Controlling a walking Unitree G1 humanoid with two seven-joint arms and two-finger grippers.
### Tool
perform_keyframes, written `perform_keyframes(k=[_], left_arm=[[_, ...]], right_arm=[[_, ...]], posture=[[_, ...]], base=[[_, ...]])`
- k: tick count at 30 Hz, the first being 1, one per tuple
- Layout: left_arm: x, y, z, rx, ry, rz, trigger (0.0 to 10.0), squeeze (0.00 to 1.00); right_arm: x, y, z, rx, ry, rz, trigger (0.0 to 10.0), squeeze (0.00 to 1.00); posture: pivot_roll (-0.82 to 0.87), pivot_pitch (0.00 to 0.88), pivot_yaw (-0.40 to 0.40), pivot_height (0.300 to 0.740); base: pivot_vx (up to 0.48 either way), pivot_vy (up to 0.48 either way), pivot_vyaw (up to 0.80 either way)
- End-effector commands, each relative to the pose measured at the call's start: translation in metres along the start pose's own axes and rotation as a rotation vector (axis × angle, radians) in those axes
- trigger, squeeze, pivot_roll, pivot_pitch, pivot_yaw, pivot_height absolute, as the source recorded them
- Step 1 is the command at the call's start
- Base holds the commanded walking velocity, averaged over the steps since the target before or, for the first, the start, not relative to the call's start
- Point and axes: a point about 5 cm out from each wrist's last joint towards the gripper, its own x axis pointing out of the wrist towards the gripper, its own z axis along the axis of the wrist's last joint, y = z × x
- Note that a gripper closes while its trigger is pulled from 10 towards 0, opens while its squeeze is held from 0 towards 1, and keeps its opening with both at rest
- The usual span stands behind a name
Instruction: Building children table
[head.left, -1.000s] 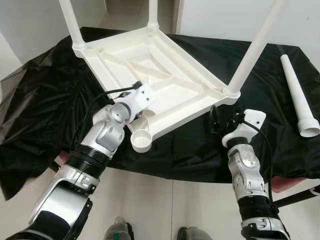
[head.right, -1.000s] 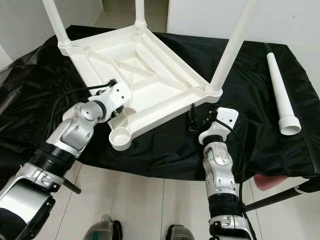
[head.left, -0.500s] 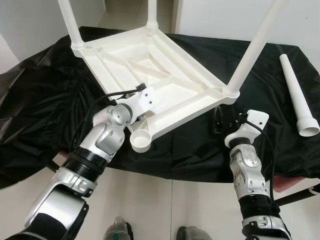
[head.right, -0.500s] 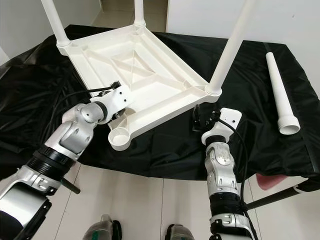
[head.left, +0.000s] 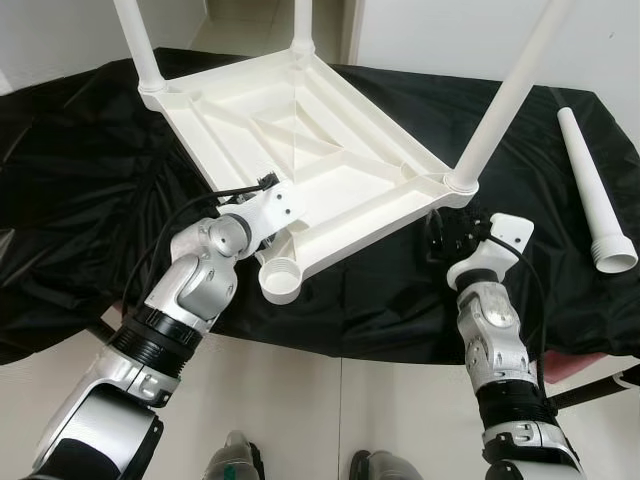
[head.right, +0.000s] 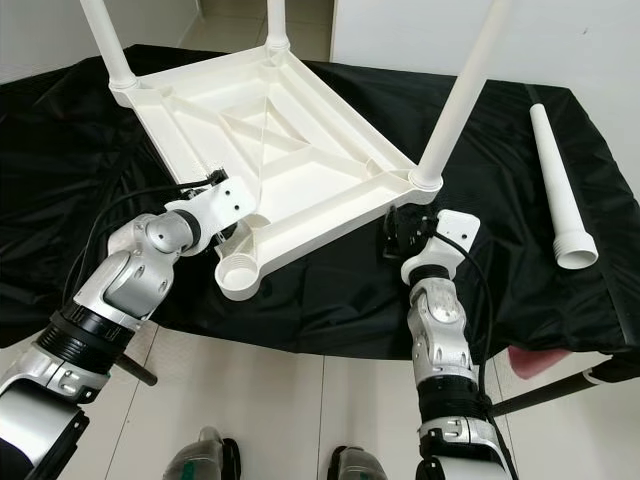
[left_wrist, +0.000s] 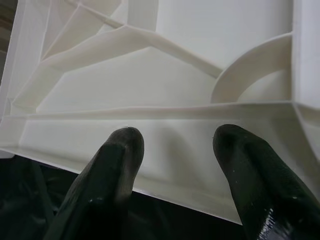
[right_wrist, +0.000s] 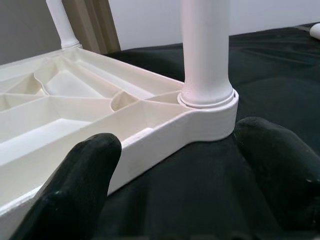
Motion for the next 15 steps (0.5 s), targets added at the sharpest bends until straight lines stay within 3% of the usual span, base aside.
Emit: perform_keyframes(k=[1, 15], left_arm=[[-0.001, -0.009, 0.000, 0.035, 0.004, -0.036, 10.0, 0.00], [-0.003, -0.038, 0.013, 0.117, -0.060, -0.170, 10.0, 0.00]], right_arm=[[0.000, -0.003, -0.004, -0.019, 0.023, -0.023, 10.0, 0.00], [0.008, -0.010, -0.010, -0.027, 0.095, -0.181, 10.0, 0.00]], posture=[[0.04, 0.075, -0.027, 0.740], [0.03, 0.080, -0.011, 0.740]], base=[[0.000, 0.000, 0.00], [0.000, 0.000, 0.00]])
